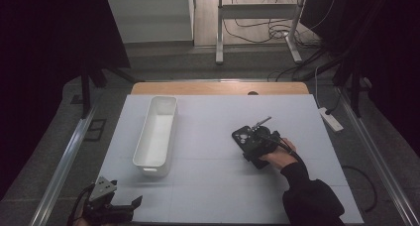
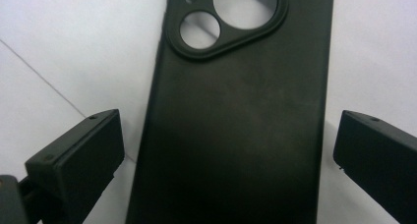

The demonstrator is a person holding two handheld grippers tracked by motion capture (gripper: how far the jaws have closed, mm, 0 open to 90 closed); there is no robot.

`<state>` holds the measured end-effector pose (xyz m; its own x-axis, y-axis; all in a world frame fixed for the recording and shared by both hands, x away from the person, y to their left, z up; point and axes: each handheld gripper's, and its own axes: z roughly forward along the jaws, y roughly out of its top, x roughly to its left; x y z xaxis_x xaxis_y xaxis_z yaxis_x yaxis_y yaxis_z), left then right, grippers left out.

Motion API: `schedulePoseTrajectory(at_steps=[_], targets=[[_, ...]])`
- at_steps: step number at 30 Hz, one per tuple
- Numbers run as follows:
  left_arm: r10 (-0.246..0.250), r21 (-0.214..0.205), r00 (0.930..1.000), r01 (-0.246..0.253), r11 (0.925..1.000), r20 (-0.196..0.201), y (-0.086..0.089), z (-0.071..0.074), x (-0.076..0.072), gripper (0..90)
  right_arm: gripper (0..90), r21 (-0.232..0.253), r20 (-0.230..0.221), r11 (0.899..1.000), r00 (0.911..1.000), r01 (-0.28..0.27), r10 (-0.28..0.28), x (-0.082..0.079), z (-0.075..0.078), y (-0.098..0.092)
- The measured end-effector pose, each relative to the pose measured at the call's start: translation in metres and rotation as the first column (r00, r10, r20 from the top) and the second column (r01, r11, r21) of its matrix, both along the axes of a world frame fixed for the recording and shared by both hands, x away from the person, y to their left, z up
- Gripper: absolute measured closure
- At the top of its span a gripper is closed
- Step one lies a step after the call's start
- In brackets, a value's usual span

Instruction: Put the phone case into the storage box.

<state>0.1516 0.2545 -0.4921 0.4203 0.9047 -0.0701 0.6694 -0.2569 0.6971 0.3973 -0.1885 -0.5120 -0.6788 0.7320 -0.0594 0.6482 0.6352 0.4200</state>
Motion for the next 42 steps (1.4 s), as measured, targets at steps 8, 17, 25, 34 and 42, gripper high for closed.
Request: schedulePoseTrajectory(at_steps=[8, 17, 25, 34, 42], targets=[[0.001, -0.002, 1.0, -0.001, 1.0, 0.0, 0.0, 0.0, 0.0, 1.8, 0.0, 0.014, -0.004, 1.0, 0.9999, 0.015, -0.015, 0.0, -0.004, -0.002], [0.002, -0.031, 1.0, -0.002, 0.9995, 0.002, 0.003, 0.0, 0.0, 1.0, 3.3, -0.002, -0.029, 1.0, 0.9994, 0.019, -0.019, 0.001, -0.002, -0.001], [-0.005, -0.015, 1.0, 0.005, 0.9999, -0.007, 0.001, 0.0, 0.001, 0.5, 14.7, -0.007, -0.044, 1.0, 0.9989, 0.016, -0.016, 0.0, 0.004, -0.004], [-0.024, 0.002, 0.9996, 0.024, 0.9997, -0.013, -0.002, 0.0, 0.002, 0.0, 15.4, -0.007, -0.04, 1.0, 0.9992, 0.01, -0.01, -0.002, 0.006, -0.01], [-0.048, 0.0, 0.9987, 0.048, 0.9988, -0.019, -0.002, 0.0, 0.002, 0.0, 15.3, 0.031, -0.019, 0.999, 0.9997, -0.013, 0.014, -0.008, 0.015, -0.015]])
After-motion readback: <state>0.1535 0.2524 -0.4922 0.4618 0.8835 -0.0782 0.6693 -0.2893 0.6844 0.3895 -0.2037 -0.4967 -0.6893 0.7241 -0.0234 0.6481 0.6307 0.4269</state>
